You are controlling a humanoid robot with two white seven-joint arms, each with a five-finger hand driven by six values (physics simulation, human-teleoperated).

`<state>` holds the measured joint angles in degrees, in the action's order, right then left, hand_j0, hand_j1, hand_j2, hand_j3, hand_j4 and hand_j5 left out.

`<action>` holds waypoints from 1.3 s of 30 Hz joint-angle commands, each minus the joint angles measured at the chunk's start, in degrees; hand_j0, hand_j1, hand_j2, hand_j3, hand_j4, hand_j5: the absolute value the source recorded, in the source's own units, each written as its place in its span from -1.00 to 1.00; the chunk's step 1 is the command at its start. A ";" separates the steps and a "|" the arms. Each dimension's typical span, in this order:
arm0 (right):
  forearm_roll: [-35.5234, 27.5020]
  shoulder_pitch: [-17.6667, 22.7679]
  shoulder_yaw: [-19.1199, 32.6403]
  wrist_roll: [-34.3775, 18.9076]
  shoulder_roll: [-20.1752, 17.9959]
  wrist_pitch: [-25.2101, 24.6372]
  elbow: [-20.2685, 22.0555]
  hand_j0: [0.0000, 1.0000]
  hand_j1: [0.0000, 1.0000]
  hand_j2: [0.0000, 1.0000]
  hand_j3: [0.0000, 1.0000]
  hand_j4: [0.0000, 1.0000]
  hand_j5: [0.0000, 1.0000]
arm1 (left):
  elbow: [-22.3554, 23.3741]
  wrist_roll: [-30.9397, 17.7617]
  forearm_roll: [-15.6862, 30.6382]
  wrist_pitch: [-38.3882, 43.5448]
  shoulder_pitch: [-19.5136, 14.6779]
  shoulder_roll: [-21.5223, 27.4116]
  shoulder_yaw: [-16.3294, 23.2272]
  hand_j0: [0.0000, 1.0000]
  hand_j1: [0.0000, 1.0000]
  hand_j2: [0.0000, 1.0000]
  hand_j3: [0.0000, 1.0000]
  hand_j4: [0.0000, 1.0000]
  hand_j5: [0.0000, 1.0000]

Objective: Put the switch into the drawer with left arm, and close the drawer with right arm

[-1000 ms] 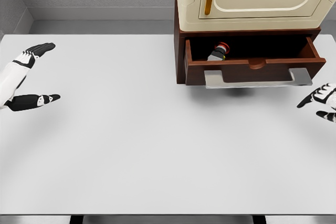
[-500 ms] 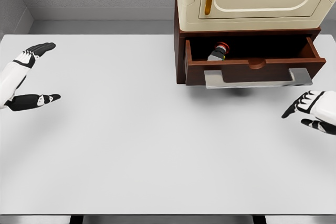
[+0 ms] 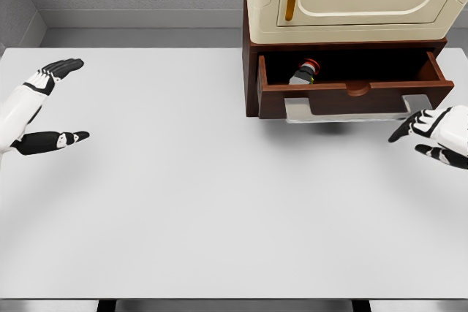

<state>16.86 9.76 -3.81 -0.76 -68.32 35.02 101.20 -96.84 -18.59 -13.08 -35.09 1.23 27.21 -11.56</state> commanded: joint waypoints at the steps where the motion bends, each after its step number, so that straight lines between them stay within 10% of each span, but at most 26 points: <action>1: 0.37 -0.09 -1.38 0.14 1.09 -0.02 -0.04 0.23 0.23 0.23 0.23 0.23 0.23 | -0.28 0.04 0.43 0.09 0.00 0.04 -0.04 1.00 1.00 1.00 1.00 1.00 1.00; 27: 0.99 -8.44 -6.48 0.14 2.41 -0.02 -0.30 0.32 0.32 0.32 0.32 0.32 0.32 | -0.28 0.04 0.43 0.09 0.18 0.04 -0.04 1.00 1.00 1.00 1.00 1.00 1.00; 39: 0.37 -4.04 -6.12 0.40 -0.67 -0.02 -3.38 0.33 0.33 0.33 0.33 0.33 0.33 | -0.45 -0.05 0.43 0.09 0.18 0.04 -0.04 1.00 1.00 1.00 1.00 1.00 1.00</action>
<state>17.63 5.71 -10.01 -0.46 -68.55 35.02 98.09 -97.21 -18.59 -13.07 -35.09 1.41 27.21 -11.59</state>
